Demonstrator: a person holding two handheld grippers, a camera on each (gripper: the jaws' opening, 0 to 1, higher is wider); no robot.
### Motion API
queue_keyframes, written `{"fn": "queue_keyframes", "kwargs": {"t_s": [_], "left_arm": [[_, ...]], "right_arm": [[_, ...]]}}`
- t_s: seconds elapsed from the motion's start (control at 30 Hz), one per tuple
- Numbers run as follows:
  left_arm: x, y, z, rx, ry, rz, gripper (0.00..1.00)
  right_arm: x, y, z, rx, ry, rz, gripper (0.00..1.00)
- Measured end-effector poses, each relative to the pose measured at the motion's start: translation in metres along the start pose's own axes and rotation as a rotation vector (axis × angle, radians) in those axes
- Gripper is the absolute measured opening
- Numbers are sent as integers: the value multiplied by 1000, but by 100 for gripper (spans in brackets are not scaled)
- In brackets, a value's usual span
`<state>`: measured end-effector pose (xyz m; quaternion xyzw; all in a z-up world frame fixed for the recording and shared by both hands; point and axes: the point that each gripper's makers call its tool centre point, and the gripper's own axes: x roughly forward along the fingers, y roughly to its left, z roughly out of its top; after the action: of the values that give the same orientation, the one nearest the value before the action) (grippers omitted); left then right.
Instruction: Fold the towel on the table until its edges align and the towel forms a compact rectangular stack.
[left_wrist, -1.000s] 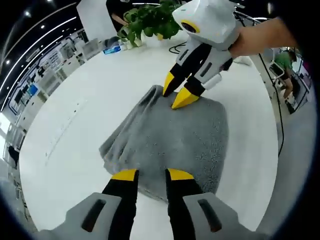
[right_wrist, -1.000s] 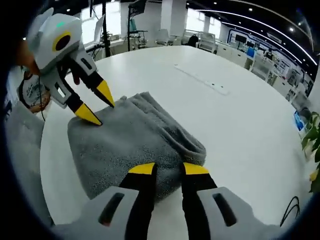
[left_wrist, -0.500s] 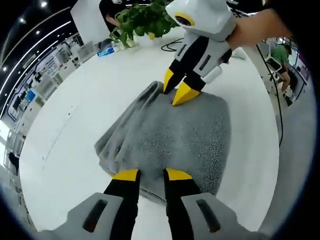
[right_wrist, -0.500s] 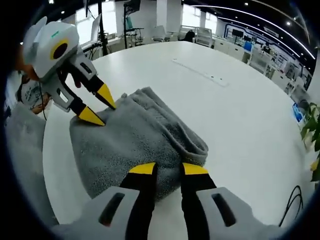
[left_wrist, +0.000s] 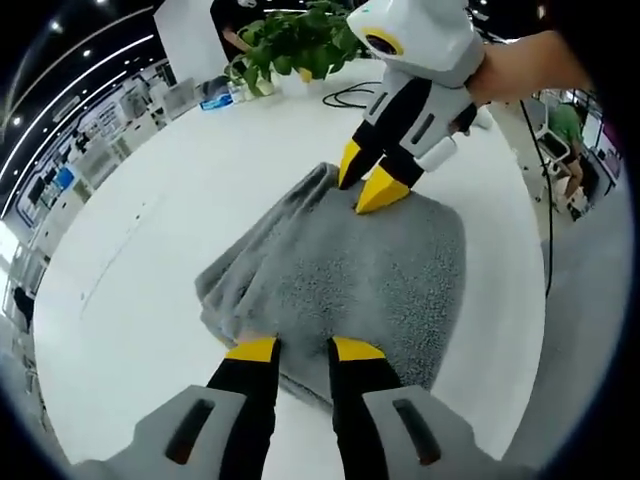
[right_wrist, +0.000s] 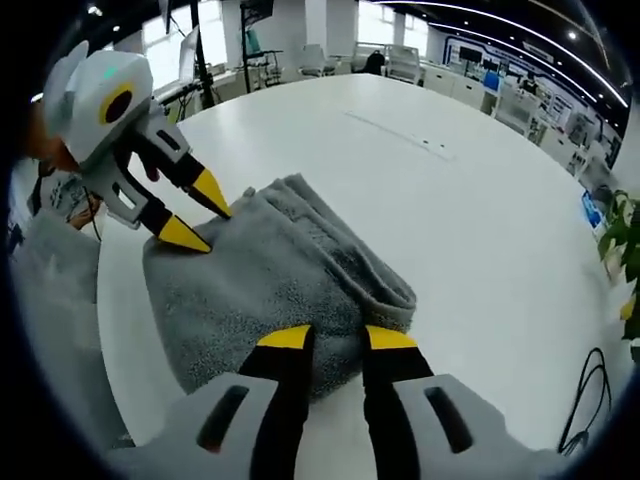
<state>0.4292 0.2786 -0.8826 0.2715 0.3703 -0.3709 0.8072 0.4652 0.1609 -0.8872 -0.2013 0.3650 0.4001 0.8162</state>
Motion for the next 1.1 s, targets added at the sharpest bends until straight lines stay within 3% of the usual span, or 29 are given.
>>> {"fn": "queue_keyframes", "kwargs": {"t_s": [0.1, 0.17, 0.27, 0.5, 0.73, 1.1], "left_arm": [[-4, 4, 0, -65, -17, 20, 26], [-8, 7, -2, -108, -32, 31, 29], [-12, 10, -6, -157, -50, 50, 34], [-16, 10, -12, -247, -53, 56, 38], [-11, 4, -22, -457, -50, 6, 38], [2, -5, -26, -469, -15, -34, 31]], "right_arm": [[-8, 2, 1, 3, -15, -37, 27], [-13, 4, 5, 52, -61, -57, 31], [-19, 5, -1, 96, -77, -78, 34], [-16, 23, -17, 217, -78, -35, 40], [-11, 24, -20, 262, -73, -26, 41], [0, 31, -28, 285, -41, 1, 33]]}}
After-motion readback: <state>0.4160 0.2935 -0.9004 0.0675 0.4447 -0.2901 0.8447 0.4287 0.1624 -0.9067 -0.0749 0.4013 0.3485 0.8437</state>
